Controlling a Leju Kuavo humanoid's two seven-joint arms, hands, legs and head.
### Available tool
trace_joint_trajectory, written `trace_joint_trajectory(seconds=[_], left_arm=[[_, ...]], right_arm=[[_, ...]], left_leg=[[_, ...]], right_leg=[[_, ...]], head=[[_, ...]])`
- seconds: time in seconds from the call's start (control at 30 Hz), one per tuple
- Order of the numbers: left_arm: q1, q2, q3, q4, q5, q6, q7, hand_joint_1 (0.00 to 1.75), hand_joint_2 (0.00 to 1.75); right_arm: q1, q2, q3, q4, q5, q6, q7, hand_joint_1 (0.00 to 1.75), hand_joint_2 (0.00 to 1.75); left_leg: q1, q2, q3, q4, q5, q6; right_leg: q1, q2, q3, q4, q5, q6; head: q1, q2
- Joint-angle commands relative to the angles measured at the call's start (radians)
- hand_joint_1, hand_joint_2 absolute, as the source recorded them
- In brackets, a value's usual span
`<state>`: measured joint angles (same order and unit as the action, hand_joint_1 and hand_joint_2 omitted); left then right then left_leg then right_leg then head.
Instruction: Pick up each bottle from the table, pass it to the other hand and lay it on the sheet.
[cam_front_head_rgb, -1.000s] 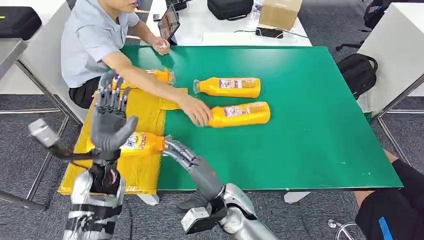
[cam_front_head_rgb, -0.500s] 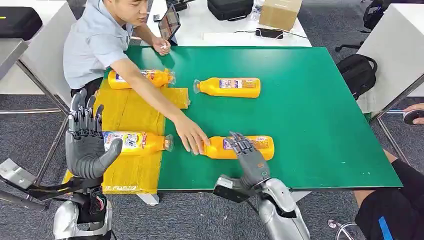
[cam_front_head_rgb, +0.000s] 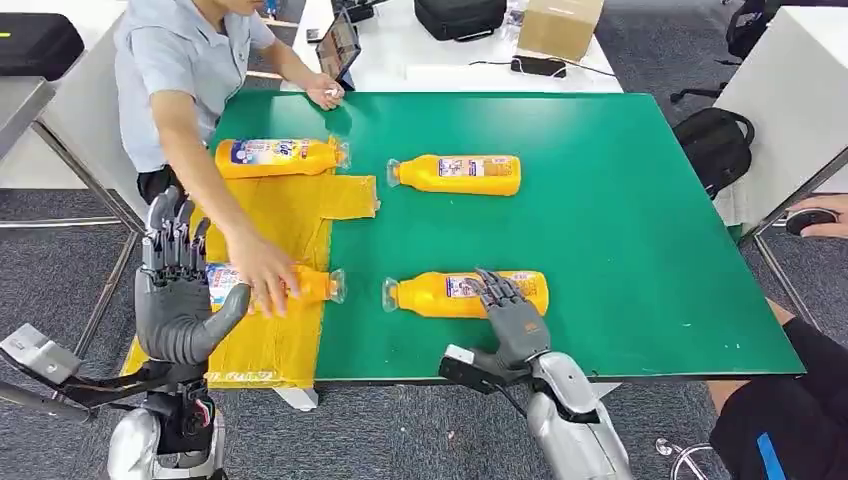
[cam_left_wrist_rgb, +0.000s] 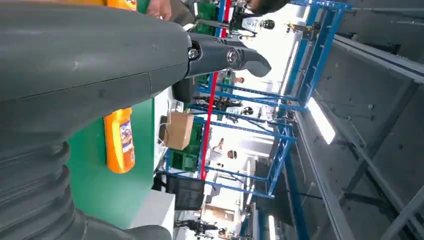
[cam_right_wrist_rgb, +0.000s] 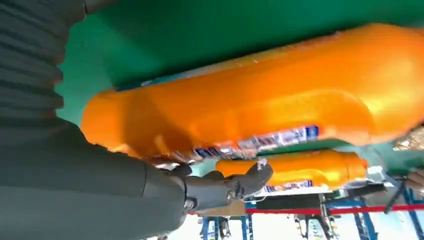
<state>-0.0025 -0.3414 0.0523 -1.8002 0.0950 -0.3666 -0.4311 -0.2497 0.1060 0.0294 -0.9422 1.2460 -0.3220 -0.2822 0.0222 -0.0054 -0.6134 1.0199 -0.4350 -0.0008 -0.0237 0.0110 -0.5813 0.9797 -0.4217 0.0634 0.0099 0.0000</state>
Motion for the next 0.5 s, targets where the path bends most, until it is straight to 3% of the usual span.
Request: trace_joint_trajectory(seconds=[0.03, 0.27, 0.5], left_arm=[[-0.004, -0.008, 0.037, 0.123, 0.011, -0.019, 0.000, 0.00, 1.75], [0.012, -0.008, 0.031, 0.106, 0.041, -0.032, 0.011, 0.00, 1.75], [0.016, -0.008, 0.030, 0.102, 0.042, -0.034, 0.011, 0.00, 1.75]], right_arm=[[-0.134, -0.049, -0.022, 0.351, 0.117, -0.074, 0.085, 0.00, 1.75], [-0.184, -0.050, 0.003, 0.378, 0.239, -0.102, 0.141, 0.00, 1.75], [-0.179, -0.047, 0.006, 0.371, 0.242, -0.100, 0.148, 0.00, 1.75]], left_leg=[[0.000, 0.001, 0.008, -0.004, 0.000, 0.002], [0.000, 0.000, 0.009, -0.001, 0.000, 0.001], [0.000, -0.001, 0.012, -0.002, 0.001, 0.002]], right_leg=[[0.001, -0.001, 0.008, -0.004, 0.001, -0.004], [0.000, -0.002, 0.008, -0.002, 0.000, -0.002], [0.001, -0.003, 0.010, -0.003, 0.001, -0.004]], head=[[0.000, 0.000], [0.000, 0.000], [0.000, 0.000]])
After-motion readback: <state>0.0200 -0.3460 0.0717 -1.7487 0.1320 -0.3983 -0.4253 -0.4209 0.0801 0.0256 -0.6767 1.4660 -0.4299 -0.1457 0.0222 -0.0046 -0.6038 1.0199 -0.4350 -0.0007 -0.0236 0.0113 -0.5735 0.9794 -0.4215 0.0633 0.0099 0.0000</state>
